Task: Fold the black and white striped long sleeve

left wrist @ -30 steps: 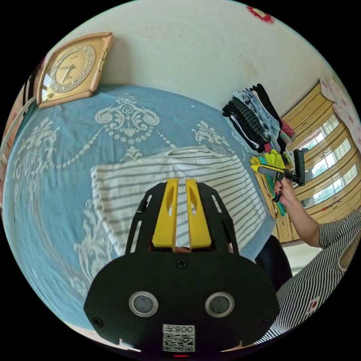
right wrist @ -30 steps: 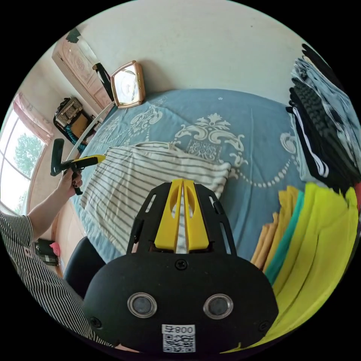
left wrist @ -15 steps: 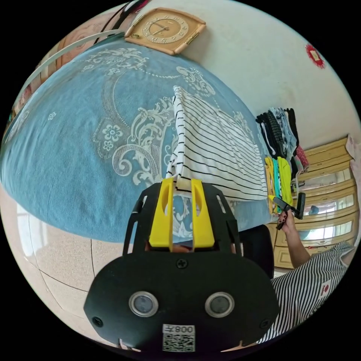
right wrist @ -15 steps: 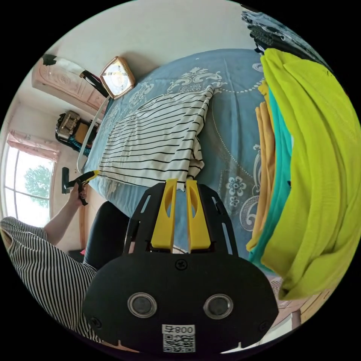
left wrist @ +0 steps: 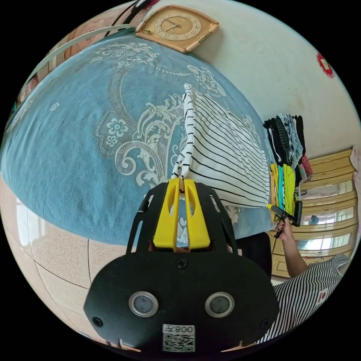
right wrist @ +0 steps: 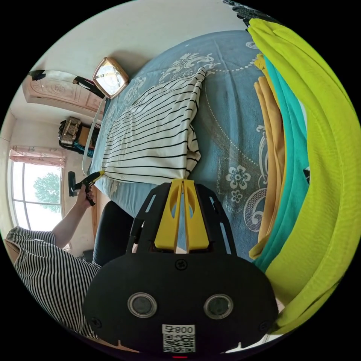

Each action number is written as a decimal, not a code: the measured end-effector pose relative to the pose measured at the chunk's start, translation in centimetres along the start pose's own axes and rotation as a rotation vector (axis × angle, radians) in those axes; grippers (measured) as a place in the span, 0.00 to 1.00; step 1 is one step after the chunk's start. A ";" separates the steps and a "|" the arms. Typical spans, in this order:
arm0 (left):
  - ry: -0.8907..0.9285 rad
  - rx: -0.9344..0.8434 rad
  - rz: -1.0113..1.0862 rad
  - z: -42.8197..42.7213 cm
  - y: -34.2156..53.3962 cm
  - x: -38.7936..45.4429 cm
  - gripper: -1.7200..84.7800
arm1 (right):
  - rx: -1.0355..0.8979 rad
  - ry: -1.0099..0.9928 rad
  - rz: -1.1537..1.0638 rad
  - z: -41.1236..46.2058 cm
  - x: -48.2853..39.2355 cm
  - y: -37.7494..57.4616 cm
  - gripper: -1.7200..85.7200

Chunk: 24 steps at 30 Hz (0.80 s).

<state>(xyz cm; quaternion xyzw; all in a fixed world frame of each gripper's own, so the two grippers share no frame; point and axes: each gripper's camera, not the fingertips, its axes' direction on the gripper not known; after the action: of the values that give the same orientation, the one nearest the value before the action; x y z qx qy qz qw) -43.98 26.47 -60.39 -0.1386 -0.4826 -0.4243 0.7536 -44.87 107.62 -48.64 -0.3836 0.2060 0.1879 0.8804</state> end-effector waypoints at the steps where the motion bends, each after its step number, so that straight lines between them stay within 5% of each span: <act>1: -0.010 0.017 -0.004 0.2 0.8 0.5 0.05 | 0.004 0.002 0.001 0.1 0.2 0.1 0.02; 6: -0.074 0.097 0.072 0.6 4.3 4.7 0.06 | 0.019 -0.016 0.002 0.0 0.9 0.6 0.02; 16: 0.118 -0.144 0.901 15.6 11.8 30.6 0.13 | 0.031 -0.049 0.001 -0.2 0.8 0.3 0.02; 20: -0.047 -0.191 1.185 21.7 15.5 38.0 0.13 | 0.025 -0.059 -0.012 0.2 0.5 -0.2 0.02; 24: -0.226 -0.212 1.242 25.8 18.1 40.4 0.07 | -0.006 -0.037 -0.025 1.2 0.2 -0.7 0.03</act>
<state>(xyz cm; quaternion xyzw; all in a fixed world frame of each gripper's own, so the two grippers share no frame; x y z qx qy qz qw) -38.65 32.89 -9.88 -0.5102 -0.3443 0.0633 0.7856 -44.16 108.11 -47.60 -0.3850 0.1843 0.1847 0.8853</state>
